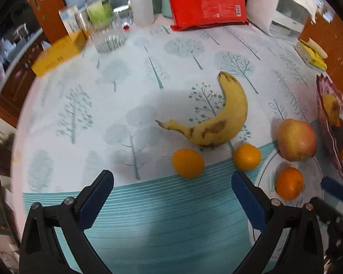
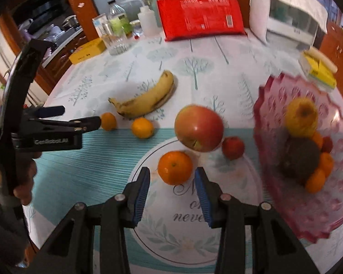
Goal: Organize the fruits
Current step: 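Move both open tools back toward the loose fruit on the runner, then grasp a mandarin with the left tool while the right tool grasps another mandarin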
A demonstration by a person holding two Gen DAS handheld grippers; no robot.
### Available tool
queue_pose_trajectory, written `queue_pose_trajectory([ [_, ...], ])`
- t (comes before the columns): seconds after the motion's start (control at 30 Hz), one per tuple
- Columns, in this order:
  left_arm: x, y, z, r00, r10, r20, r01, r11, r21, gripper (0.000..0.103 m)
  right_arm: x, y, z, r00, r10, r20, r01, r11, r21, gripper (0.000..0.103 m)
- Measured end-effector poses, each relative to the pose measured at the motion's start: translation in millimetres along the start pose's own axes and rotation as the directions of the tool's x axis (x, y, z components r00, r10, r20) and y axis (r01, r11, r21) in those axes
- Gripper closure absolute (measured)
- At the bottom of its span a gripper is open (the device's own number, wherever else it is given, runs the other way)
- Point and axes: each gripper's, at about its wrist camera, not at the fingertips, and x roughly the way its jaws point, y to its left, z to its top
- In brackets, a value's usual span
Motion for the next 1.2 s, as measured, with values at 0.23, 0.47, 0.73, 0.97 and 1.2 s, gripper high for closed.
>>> queue_pose_trajectory([
  [0.23, 24, 10, 0, 0.999, -0.038, 0.026, 0.039, 0.998, -0.048, 0.004, 25, 0, -6, 0.999, -0.033, -0.015, 0.034, 0.998, 0.048, 0.062],
  [0.47, 40, 8, 1, 0.996, -0.085, 0.002, 0.085, 0.995, -0.050, 0.031, 38, 1, -3, 0.999, -0.034, -0.006, 0.035, 0.997, 0.069, 0.060],
  [0.73, 36, -1, -1, 0.998, -0.059, 0.035, 0.059, 0.998, -0.028, 0.069, 48, 5, -1, 0.994, -0.107, 0.001, 0.107, 0.994, 0.034, 0.056],
  [0.97, 30, -4, -4, 0.996, -0.081, 0.030, 0.082, 0.996, -0.023, 0.069, 53, 3, -1, 0.996, -0.088, 0.003, 0.088, 0.995, 0.042, 0.058],
  [1.2, -8, -22, -10, 0.997, -0.047, 0.068, 0.045, 0.998, 0.036, 0.069, 31, 8, -9, 0.998, -0.060, 0.026, 0.059, 0.998, 0.003, 0.059],
])
